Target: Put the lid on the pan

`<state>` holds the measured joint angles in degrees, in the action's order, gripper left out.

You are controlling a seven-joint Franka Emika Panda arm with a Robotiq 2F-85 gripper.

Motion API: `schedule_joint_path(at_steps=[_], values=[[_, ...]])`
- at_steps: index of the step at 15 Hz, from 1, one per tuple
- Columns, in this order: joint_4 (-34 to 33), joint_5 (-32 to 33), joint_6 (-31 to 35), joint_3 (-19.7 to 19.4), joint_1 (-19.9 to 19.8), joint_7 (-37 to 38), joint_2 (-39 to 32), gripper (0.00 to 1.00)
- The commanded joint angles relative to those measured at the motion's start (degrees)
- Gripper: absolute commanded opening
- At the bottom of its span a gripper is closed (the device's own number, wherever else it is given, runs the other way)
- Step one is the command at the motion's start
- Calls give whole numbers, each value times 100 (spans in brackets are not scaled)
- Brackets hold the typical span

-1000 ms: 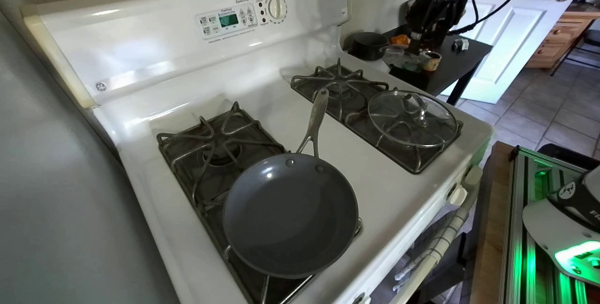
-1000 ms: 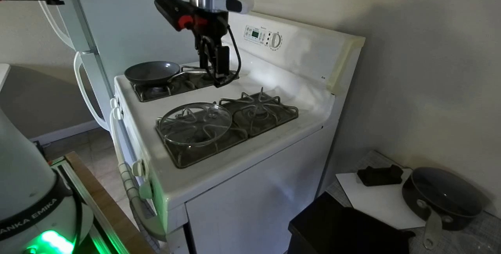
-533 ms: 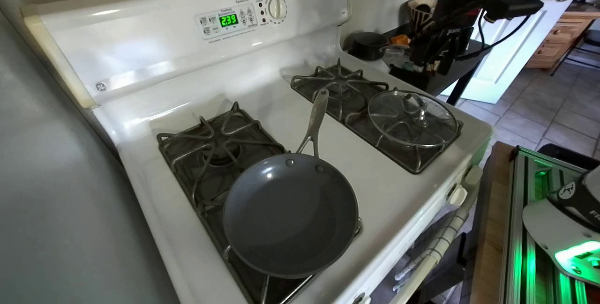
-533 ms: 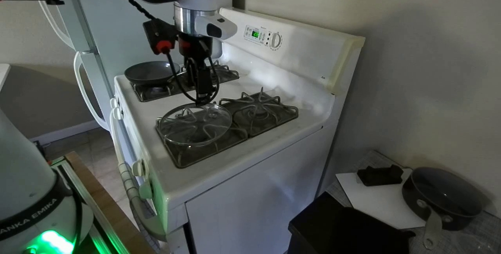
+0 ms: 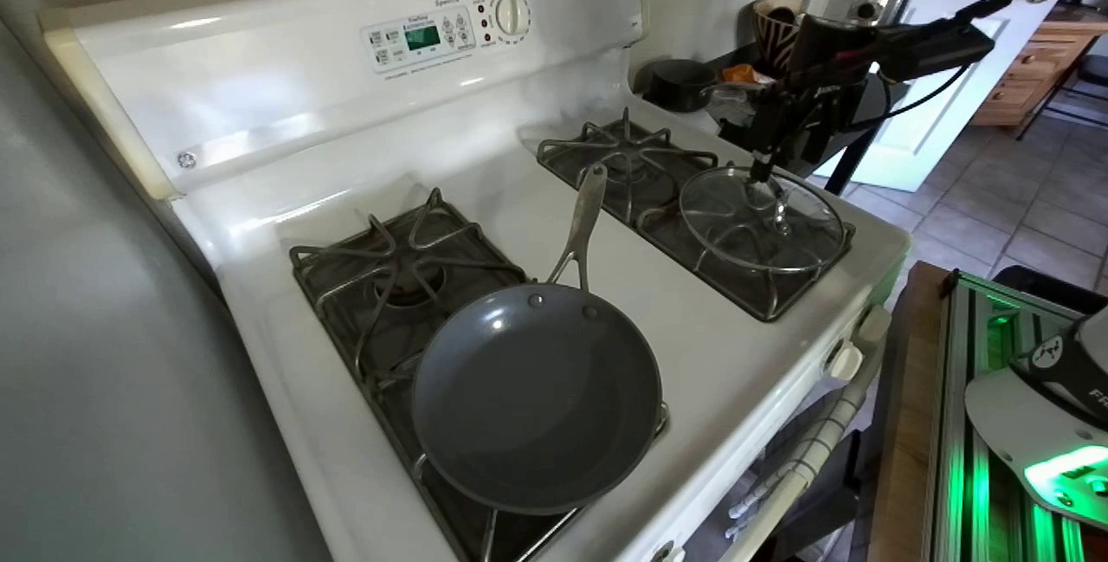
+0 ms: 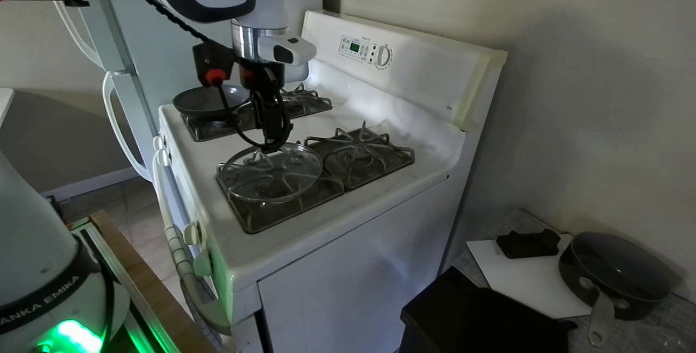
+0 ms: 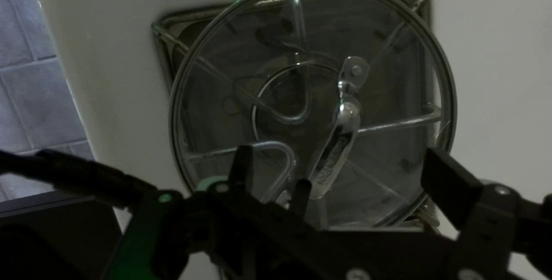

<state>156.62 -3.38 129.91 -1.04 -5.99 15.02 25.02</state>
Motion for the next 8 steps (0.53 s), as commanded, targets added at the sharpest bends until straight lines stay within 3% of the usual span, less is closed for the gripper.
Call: schedule_joint_path(at_steps=[1,5,8], values=[[198,104,499,174,-54,279,-91,100],[70,47,710,209,-21,343,-354,94],[69,58,857,225,-23,392,-477,82]])
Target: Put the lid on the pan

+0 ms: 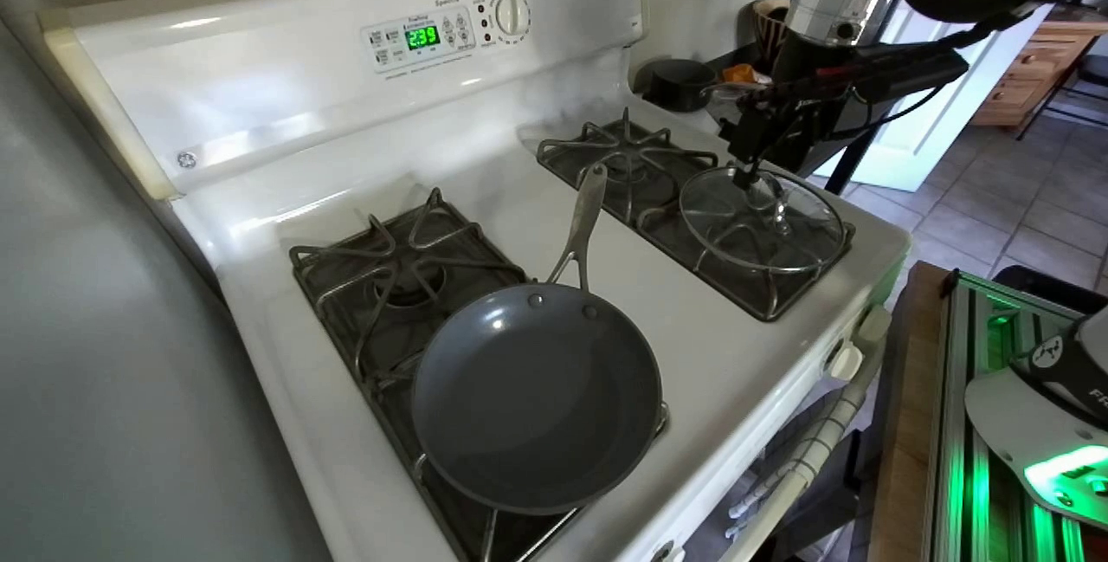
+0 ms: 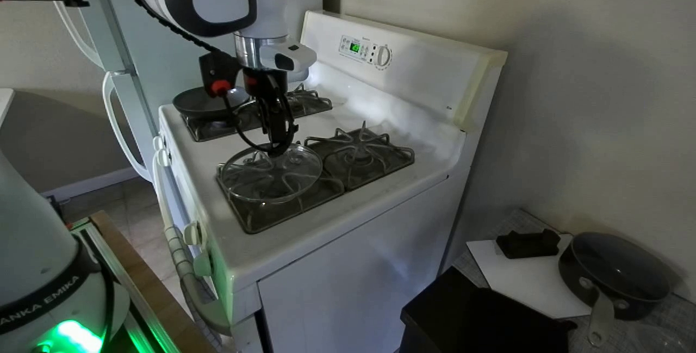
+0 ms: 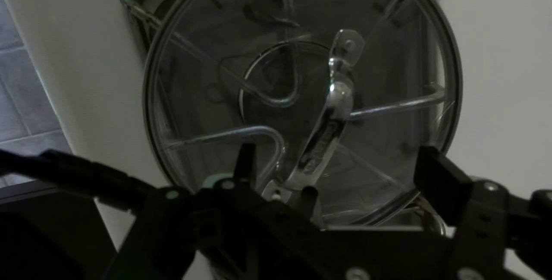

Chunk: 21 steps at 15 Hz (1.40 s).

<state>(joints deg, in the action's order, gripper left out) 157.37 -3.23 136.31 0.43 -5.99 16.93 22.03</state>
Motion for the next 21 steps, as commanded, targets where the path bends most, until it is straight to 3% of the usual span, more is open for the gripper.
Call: schedule_joint_path(at_steps=[1,3,4,6,7,9,12,13,19,20,21], values=[[-6,51,229,83,-26,219,-211,73],[-6,48,183,84,-15,240,-270,72],[-6,67,196,98,-22,284,-303,61],[-6,49,185,99,-11,310,-336,61],[-6,31,150,90,-2,301,-346,50],[-6,38,181,91,-9,343,-362,66],[-7,30,183,88,-11,390,-346,74],[-8,16,172,84,-6,387,-338,68],[20,-26,196,75,0,450,-243,55],[20,-27,195,76,-2,467,-241,45],[12,-27,191,76,-2,474,-245,48]])
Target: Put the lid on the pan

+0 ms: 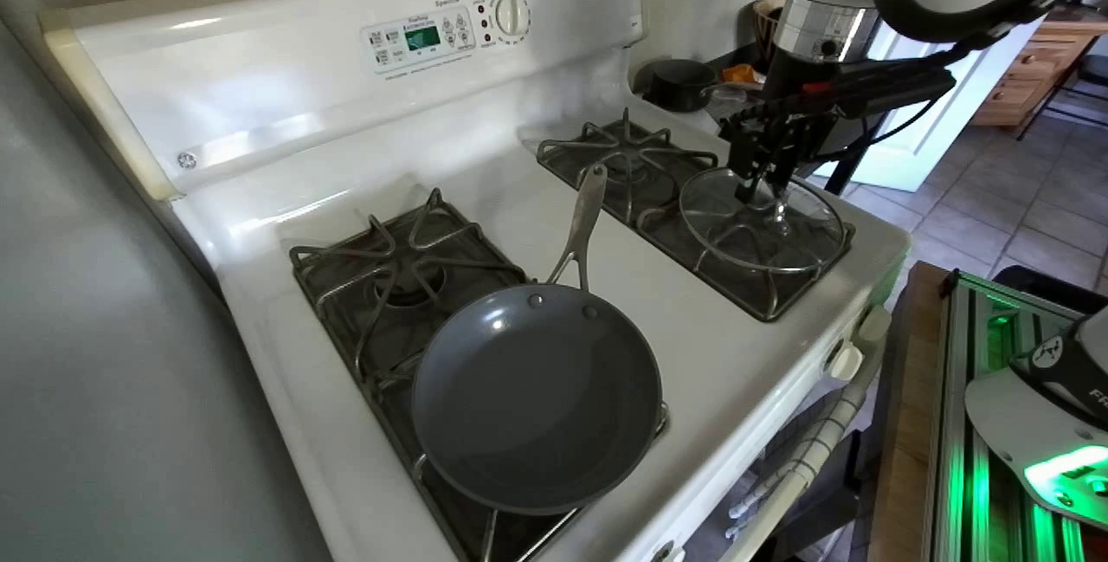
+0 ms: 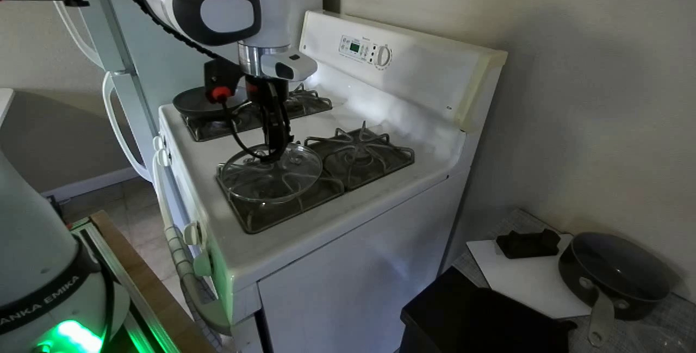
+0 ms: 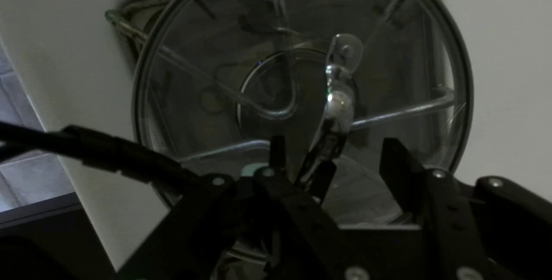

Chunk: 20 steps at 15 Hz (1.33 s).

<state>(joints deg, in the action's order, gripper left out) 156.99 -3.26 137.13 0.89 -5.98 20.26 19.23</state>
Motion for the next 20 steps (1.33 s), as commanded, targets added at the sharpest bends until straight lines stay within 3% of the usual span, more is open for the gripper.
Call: schedule_joint_path(at_steps=[1,3,4,6,8,20], values=[[48,-25,112,30,-4,148,32,40],[39,-23,105,33,-5,170,22,32],[34,-24,104,33,-6,185,17,22],[24,-27,100,30,-7,202,14,19],[15,-26,92,31,-10,228,22,9],[-98,-3,16,57,19,220,70,3]])
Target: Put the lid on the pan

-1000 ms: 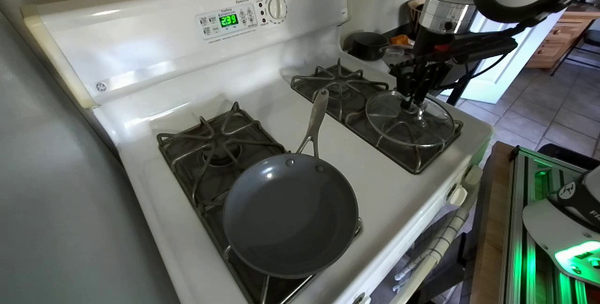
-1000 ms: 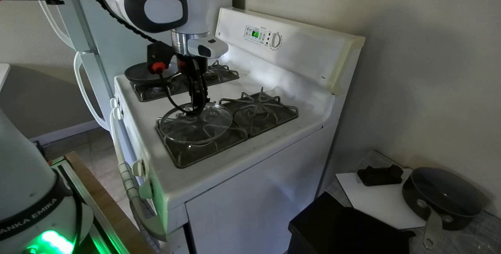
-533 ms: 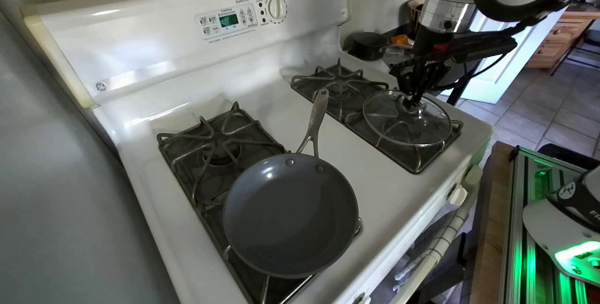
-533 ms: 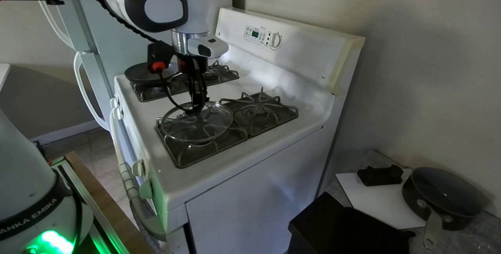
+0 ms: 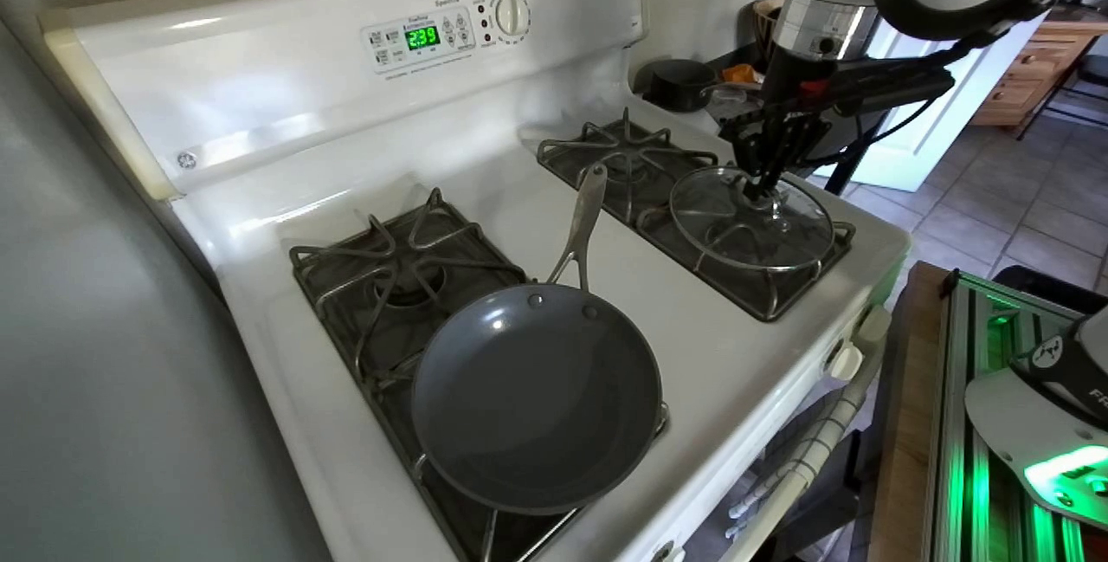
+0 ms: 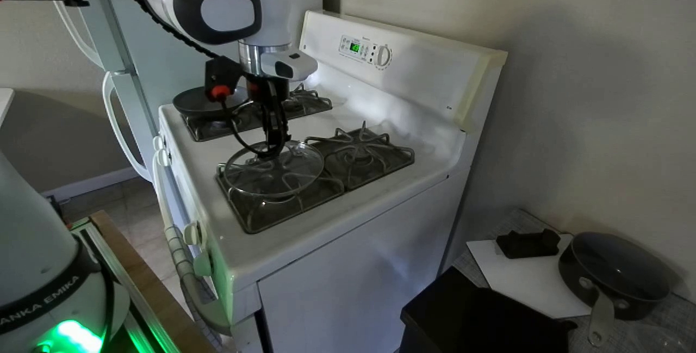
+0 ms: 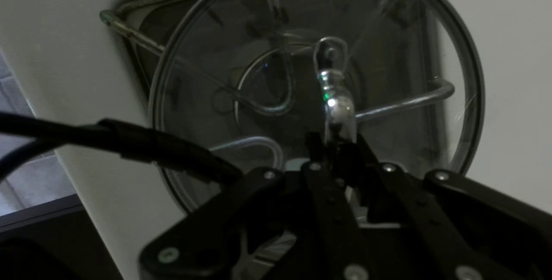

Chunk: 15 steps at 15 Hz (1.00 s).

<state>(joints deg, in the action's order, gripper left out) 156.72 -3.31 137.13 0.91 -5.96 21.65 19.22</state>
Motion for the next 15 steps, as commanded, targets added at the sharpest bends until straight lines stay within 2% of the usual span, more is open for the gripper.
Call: schedule_joint_path(at_steps=[1,6,15], values=[[-114,-9,-72,61,43,46,96,3],[-332,-101,-260,155,247,-72,305,3],[-996,-206,-1357,462,887,-454,804,3]])
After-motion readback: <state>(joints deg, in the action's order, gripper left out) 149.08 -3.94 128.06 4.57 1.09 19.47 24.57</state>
